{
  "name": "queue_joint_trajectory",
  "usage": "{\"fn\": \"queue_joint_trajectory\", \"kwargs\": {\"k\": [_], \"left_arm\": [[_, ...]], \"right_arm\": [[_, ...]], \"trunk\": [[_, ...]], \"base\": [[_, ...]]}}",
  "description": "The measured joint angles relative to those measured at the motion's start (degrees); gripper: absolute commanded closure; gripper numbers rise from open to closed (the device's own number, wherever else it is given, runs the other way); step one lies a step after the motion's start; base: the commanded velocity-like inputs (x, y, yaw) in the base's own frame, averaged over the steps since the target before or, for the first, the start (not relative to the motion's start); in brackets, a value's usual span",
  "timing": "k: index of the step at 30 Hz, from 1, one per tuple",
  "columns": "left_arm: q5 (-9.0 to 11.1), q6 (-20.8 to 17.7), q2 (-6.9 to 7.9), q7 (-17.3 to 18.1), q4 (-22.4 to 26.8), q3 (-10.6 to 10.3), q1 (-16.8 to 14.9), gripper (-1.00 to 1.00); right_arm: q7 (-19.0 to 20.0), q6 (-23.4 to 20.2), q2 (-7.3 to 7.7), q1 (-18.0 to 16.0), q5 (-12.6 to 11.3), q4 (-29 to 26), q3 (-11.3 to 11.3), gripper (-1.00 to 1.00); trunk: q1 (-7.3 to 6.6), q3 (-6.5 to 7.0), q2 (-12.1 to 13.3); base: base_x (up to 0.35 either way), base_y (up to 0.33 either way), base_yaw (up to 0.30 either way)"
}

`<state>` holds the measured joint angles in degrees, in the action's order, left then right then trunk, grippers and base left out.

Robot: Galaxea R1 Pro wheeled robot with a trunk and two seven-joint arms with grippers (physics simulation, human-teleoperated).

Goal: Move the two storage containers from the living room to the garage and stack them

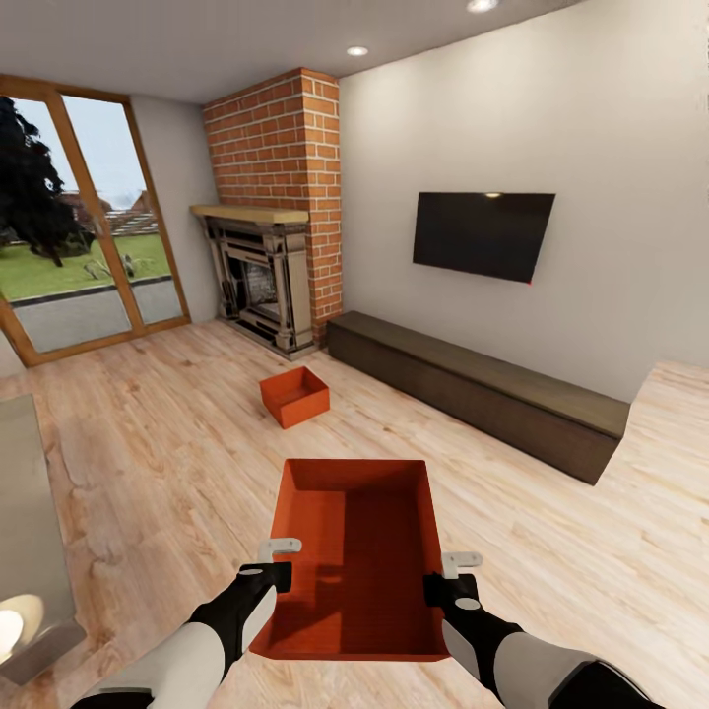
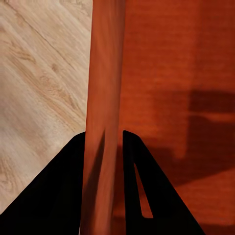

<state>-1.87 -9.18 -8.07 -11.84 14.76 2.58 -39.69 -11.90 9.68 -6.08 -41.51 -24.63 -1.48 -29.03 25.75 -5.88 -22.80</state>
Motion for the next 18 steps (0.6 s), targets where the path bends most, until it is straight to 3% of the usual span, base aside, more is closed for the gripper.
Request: {"fn": "queue_joint_trajectory", "kwargs": {"k": [18], "left_arm": [[-0.01,0.0,0.03,0.06,0.0,0.01,0.0,1.0]], "right_arm": [[-0.06,-0.01,-0.03,0.0,0.02,0.0,0.0,1.0]], "trunk": [[0.0,1.62,0.0]], "base": [[0.0,0.0,0.0]]}}
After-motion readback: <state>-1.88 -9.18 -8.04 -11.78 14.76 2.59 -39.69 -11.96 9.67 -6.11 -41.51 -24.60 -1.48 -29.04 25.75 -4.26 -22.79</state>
